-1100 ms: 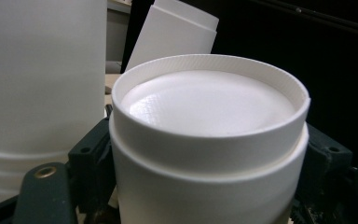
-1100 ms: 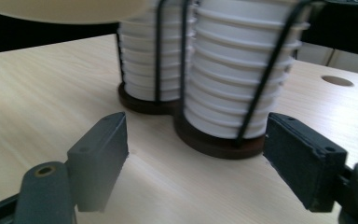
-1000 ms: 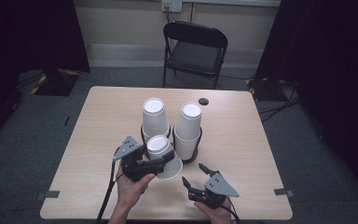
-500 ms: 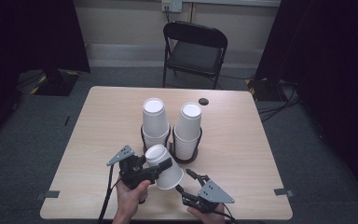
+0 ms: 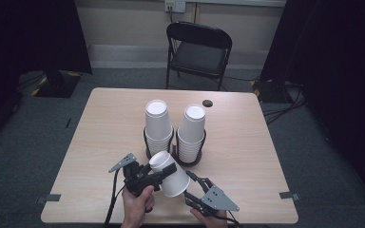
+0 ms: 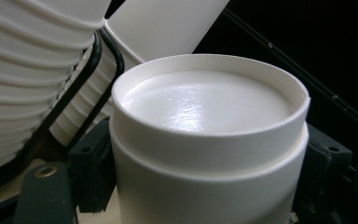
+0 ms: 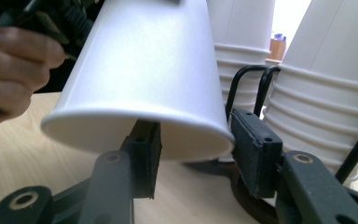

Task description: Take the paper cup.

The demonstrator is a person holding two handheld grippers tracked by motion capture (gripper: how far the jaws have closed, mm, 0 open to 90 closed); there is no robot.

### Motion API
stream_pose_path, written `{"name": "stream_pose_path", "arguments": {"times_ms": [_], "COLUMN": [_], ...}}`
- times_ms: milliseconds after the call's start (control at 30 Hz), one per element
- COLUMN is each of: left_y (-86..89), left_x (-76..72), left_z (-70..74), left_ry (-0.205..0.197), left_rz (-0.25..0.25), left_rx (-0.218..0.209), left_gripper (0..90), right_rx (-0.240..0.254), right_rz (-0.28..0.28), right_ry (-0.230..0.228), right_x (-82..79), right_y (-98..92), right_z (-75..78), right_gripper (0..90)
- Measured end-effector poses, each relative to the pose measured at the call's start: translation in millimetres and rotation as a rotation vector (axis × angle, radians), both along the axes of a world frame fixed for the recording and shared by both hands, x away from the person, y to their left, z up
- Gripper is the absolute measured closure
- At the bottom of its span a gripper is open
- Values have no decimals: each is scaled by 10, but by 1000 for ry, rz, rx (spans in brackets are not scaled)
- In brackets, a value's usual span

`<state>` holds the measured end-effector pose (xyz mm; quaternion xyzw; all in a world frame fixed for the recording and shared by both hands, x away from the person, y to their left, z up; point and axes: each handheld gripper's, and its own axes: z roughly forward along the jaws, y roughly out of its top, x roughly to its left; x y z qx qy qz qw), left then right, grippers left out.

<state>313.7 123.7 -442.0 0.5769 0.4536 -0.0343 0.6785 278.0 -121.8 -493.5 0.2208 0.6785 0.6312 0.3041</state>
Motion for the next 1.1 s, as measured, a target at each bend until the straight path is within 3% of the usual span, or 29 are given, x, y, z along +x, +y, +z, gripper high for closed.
{"name": "stream_pose_path", "arguments": {"times_ms": [233,300,500,600,800,900,1100], "left_y": [-101,-104,-105,-102,-58,-43,-48], "left_x": [-8,-9,8,5,10,15,-15], "left_z": [-40,-42,-61,-77,-52,-47,-45], "left_ry": [29,35,46,21,-19,-16,-14], "left_rz": [-28,-12,-31,-33,-39,-49,-20], "left_rx": [-10,-16,-6,22,65,58,58], "left_gripper": [215,215,201,181,151,147,142], "right_rx": [14,9,8,9,4,9,9], "right_rz": [14,0,-18,-29,-11,-12,-25], "right_ry": [-11,-24,-28,-31,-42,-42,-62], "right_x": [76,101,111,106,84,72,57], "right_y": [20,40,22,0,8,8,-12], "right_z": [33,38,15,5,2,9,26], "right_gripper": [643,662,774,825,843,847,856]}}
